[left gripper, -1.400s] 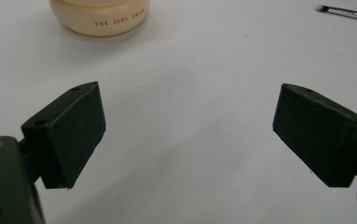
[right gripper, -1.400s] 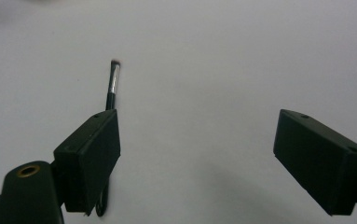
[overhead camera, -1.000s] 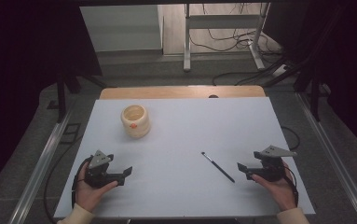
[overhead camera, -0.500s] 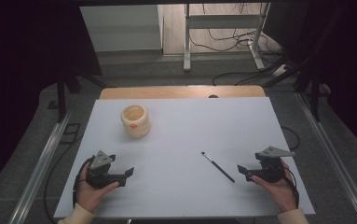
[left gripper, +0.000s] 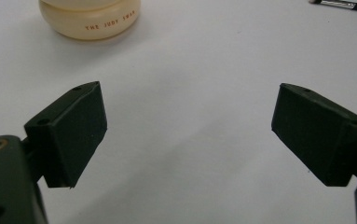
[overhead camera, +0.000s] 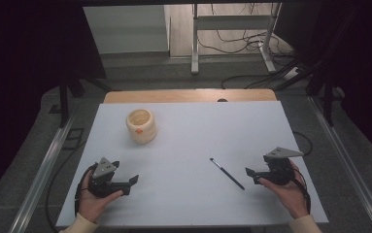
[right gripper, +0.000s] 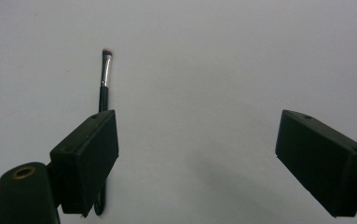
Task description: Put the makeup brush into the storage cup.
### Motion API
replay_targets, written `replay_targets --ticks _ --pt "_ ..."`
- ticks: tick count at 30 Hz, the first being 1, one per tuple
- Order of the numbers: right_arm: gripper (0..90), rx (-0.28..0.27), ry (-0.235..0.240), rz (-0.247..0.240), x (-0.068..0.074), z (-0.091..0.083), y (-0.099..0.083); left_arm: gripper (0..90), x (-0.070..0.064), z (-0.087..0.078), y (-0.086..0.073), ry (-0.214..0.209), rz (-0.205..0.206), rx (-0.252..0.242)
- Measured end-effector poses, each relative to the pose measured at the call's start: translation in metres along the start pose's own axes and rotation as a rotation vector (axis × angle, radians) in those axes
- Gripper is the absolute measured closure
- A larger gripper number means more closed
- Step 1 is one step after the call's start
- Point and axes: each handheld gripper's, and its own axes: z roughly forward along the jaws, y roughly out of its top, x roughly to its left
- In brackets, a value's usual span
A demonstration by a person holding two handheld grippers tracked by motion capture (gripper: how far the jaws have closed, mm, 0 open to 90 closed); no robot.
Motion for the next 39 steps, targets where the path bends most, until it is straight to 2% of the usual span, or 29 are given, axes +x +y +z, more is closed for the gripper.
replay_targets --ticks 7,15,39 --pt "13.5 0.036 0.022 -0.006 0.006 0.0 0.009 11.1 -0.001 0.0 0.0 0.002 0.002 0.005" --pt "14.3 0.051 0.036 -0.009 0.009 0.0 0.016 11.1 -0.003 0.001 -0.001 0.006 0.008 0.011" --pt "16.3 0.144 0.074 -0.068 0.033 0.016 0.041 11.4 -0.003 0.0 -0.003 0.009 0.009 0.018"
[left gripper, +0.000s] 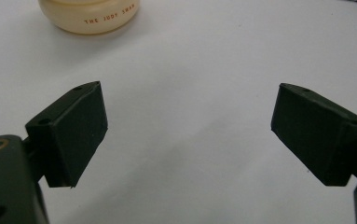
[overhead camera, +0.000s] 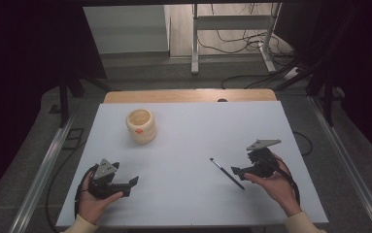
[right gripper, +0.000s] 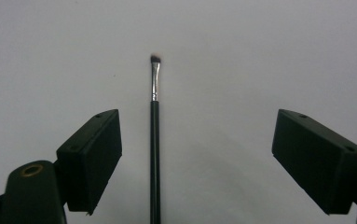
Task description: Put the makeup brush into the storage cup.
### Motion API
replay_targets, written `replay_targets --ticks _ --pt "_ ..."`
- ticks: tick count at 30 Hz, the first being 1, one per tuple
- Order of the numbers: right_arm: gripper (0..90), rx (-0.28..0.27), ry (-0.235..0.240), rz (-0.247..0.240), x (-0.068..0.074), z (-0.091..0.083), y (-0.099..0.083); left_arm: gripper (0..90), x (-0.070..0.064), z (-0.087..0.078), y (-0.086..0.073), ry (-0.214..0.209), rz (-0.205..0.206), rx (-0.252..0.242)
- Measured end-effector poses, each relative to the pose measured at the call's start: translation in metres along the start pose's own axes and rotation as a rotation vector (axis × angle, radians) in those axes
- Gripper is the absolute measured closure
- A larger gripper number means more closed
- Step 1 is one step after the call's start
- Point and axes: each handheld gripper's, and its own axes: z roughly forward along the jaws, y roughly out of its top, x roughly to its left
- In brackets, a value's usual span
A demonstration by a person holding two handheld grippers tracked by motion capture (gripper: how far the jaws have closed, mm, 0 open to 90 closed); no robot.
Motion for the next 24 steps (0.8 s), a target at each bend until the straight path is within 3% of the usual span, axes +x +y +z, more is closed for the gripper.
replay_targets --ticks 8,24 --pt "17.5 0.039 0.014 -0.028 0.005 0.005 0.006 11.5 0.0 0.001 -0.001 0.0 0.002 0.006" --pt "17.6 0.12 0.02 -0.037 0.016 0.025 0.016 11.6 0.0 0.0 -0.001 0.004 -0.002 0.004"
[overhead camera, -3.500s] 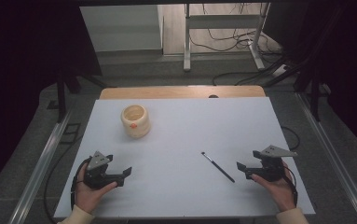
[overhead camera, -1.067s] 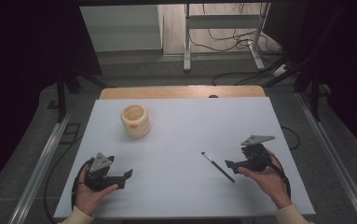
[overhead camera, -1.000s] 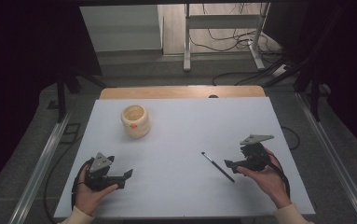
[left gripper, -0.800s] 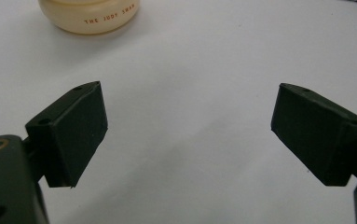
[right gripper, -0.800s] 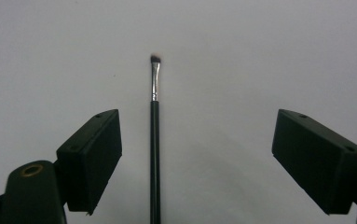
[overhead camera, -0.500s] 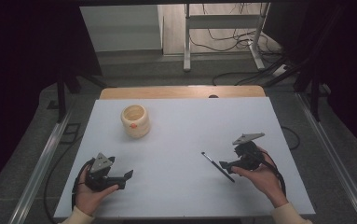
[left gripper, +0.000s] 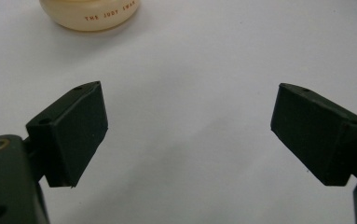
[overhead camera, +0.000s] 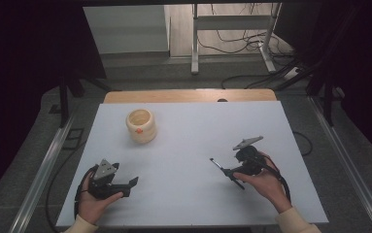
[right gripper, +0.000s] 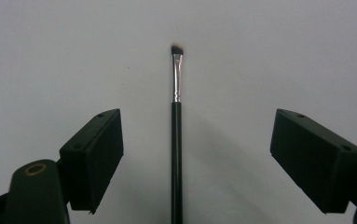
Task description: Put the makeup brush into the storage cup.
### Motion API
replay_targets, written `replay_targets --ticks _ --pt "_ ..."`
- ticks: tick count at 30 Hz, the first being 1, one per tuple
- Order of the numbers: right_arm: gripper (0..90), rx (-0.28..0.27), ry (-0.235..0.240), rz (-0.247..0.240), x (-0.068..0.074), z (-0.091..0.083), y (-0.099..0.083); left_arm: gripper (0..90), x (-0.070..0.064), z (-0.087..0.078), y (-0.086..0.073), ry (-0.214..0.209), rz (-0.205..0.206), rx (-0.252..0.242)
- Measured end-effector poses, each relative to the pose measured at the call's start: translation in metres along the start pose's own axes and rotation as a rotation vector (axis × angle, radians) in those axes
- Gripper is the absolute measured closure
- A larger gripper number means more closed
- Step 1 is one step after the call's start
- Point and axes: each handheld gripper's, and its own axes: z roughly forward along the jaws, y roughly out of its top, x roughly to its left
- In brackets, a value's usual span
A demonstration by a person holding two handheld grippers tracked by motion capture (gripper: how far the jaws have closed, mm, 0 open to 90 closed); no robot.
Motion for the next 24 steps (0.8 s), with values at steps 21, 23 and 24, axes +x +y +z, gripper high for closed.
replay_targets --ticks 21,23,24 --pt "24.0 0.188 -0.013 -0.035 0.01 0.027 0.014 11.6 0.001 -0.002 0.0 0.002 -0.001 -0.002" --pt "25.5 0.21 -0.017 -0.042 0.011 0.03 0.015 11.5 0.002 -0.002 0.0 0.003 -0.003 -0.002" --pt "26.5 0.22 -0.018 -0.042 0.012 0.031 0.016 11.5 0.002 -0.002 0.0 0.003 -0.003 -0.003"
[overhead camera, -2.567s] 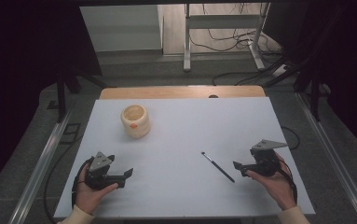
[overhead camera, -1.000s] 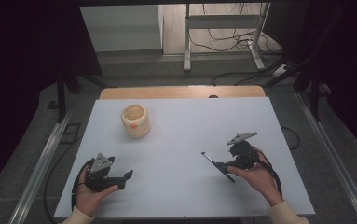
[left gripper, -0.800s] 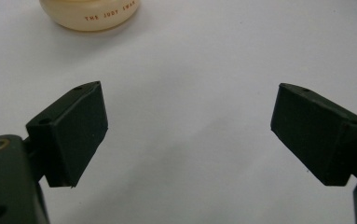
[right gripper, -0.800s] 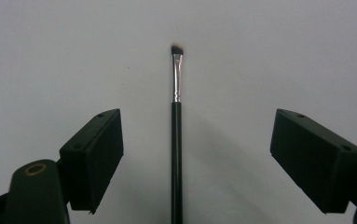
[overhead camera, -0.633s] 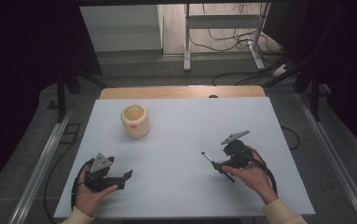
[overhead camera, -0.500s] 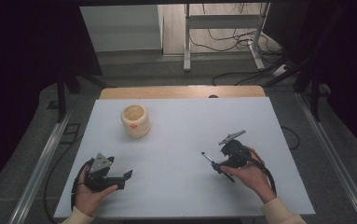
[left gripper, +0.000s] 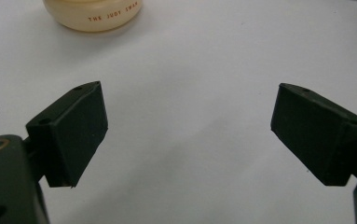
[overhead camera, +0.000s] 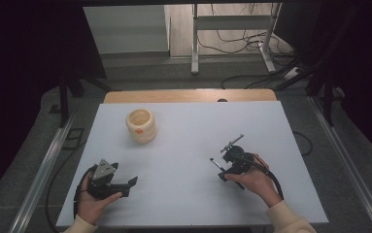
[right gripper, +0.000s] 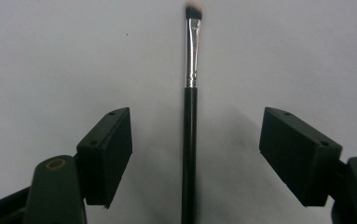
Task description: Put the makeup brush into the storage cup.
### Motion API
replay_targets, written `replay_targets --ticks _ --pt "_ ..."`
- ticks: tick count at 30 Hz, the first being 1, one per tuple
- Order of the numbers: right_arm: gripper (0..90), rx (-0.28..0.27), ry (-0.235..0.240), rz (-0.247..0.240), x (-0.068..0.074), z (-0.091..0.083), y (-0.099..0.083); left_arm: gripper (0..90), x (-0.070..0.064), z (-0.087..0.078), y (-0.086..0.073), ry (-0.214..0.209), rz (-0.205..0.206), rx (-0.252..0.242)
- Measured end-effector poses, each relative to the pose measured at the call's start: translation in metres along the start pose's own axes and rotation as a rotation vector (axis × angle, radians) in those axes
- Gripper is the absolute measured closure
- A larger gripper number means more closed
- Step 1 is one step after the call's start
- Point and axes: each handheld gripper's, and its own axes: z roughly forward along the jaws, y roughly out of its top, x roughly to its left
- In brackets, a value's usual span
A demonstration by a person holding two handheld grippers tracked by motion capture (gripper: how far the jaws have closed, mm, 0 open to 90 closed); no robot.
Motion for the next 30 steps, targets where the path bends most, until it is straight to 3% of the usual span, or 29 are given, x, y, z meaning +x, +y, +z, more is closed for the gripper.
replay_targets --ticks 10,13,18,30 --pt "39.8 0.056 0.016 -0.006 0.0003 0.0076 0.0016 11.5 0.0009 -0.0011 -0.0003 0.002 0.0 -0.003" --pt "45.9 0.071 -0.009 -0.016 0.0024 0.0081 0.0016 11.5 0.0004 -0.002 -0.0002 0.004 0.001 -0.006" --pt "52.8 0.084 -0.008 -0.019 0.0032 0.007 0.0017 11.5 0.0006 -0.0023 -0.0003 0.006 0.0 -0.007" --pt "79.2 0.144 0.005 -0.025 0.0045 0.0069 0.0086 11.5 0.0002 -0.0028 -0.0008 0.012 0.0 -0.007"
